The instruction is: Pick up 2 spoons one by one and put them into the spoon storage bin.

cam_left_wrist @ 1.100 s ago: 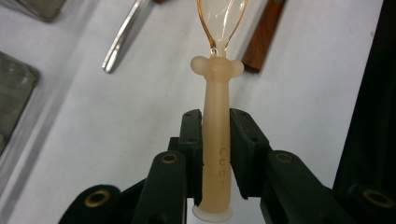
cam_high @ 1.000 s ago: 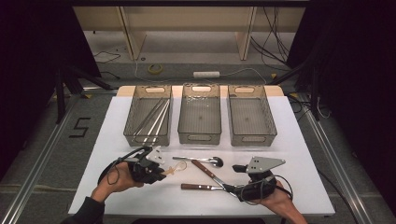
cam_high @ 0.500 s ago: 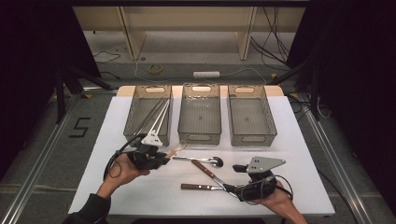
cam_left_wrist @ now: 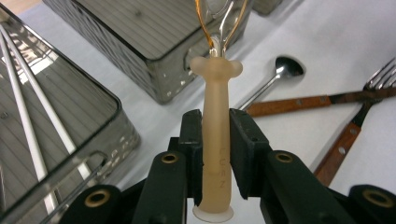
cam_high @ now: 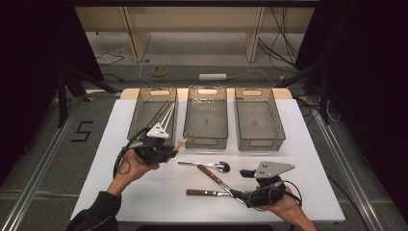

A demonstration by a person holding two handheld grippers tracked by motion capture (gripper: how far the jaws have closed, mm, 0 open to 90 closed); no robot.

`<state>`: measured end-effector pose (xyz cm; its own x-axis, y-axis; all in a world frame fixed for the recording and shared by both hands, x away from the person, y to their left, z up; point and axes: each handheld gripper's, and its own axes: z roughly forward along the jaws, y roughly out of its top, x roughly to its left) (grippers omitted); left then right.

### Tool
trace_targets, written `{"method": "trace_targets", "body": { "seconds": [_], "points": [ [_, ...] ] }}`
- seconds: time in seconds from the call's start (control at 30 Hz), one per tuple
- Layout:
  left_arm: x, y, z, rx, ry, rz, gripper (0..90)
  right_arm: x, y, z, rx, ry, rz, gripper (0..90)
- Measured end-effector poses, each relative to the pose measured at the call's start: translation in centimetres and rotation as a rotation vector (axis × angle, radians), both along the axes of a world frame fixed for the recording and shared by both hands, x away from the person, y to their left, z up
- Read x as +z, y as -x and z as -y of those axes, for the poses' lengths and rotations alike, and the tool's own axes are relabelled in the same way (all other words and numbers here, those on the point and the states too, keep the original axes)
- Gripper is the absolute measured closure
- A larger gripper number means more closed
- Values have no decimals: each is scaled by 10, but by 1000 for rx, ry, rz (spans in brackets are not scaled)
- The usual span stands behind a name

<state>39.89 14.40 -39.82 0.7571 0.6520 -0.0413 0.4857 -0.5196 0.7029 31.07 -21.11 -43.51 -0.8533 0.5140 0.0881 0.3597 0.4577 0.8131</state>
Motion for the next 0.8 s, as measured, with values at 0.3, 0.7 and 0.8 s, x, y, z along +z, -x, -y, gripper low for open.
{"method": "trace_targets", "body": {
  "seconds": [0.3,0.7,0.8],
  "points": [
    [11,-16,7,31,43,38,753,0,0,1,0,-3,2,272],
    [22,-40,14,58,93,64,753,0,-1,2,-6,-10,-2,270],
    [26,-46,18,68,106,77,753,0,-1,1,-9,-9,-5,269]
  ]
}}
